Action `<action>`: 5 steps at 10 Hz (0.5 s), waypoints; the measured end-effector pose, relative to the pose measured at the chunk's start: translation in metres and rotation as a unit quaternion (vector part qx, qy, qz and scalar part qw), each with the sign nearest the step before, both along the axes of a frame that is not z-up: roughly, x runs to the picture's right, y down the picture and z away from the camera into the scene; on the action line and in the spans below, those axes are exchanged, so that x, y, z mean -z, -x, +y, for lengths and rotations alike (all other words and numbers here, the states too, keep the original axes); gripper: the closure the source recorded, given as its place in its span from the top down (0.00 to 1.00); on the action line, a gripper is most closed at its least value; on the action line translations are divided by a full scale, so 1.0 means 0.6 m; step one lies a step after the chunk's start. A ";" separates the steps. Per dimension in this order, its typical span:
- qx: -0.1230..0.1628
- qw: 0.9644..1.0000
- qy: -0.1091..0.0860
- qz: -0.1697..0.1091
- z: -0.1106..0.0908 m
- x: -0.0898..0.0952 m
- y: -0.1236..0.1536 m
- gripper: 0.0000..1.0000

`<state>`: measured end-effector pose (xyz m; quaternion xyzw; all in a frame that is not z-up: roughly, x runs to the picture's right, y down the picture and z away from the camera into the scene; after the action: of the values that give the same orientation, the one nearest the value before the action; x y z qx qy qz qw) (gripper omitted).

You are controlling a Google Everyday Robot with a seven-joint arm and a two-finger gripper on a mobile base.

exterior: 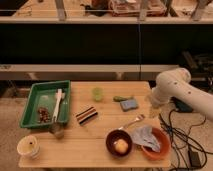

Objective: Place sponge in plastic cup

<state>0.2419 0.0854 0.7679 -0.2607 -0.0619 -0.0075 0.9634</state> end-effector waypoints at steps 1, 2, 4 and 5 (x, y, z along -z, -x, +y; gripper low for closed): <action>0.005 1.000 -0.007 -0.017 -0.039 -0.040 0.020 0.63; 0.008 1.000 -0.010 -0.027 -0.055 -0.065 0.032 0.63; 0.012 0.999 -0.007 -0.045 -0.064 -0.116 0.051 0.63; 0.016 0.998 -0.004 -0.052 -0.055 -0.146 0.060 0.63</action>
<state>0.2060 0.0523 0.8552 -0.2575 -0.1080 -0.0368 0.9595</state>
